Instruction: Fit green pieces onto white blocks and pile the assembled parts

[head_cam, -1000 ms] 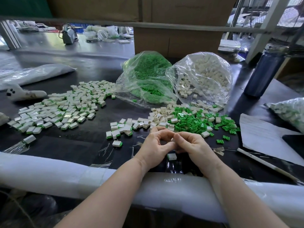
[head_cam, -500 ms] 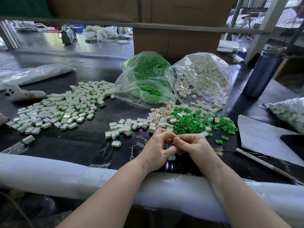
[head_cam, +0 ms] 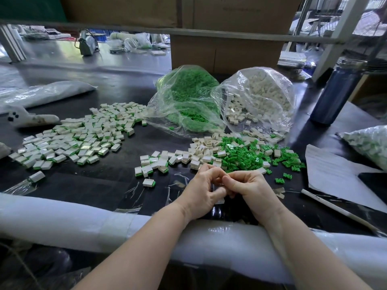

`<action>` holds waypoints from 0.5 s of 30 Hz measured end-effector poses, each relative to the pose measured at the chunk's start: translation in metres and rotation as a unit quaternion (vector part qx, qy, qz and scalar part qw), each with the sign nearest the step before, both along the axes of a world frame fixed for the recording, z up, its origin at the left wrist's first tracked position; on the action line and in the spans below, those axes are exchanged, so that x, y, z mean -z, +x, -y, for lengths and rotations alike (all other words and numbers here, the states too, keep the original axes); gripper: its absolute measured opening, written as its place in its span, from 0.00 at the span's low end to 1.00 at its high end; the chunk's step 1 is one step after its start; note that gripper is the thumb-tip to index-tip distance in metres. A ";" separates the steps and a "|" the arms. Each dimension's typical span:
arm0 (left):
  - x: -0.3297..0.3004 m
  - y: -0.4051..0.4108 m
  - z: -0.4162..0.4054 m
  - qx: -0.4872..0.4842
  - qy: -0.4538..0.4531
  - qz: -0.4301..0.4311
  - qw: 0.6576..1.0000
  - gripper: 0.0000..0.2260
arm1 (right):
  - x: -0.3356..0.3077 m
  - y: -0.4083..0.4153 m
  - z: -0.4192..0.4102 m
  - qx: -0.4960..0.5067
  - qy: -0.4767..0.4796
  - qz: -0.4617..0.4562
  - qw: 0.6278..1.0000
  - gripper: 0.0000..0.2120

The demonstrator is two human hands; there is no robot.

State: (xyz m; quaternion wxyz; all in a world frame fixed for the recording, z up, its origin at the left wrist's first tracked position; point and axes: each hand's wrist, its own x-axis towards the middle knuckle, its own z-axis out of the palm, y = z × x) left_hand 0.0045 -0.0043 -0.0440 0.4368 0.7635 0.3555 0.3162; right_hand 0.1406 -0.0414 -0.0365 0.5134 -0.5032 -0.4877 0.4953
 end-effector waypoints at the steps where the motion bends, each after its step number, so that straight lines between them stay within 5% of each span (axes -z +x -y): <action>1: 0.000 0.000 0.000 0.000 0.001 0.000 1.000 0.08 | 0.000 0.000 0.000 0.000 0.000 0.000 1.000 0.06; 15: 0.000 0.000 0.000 0.006 -0.006 0.002 1.000 0.06 | 0.000 0.000 0.000 0.003 -0.004 -0.009 1.000 0.06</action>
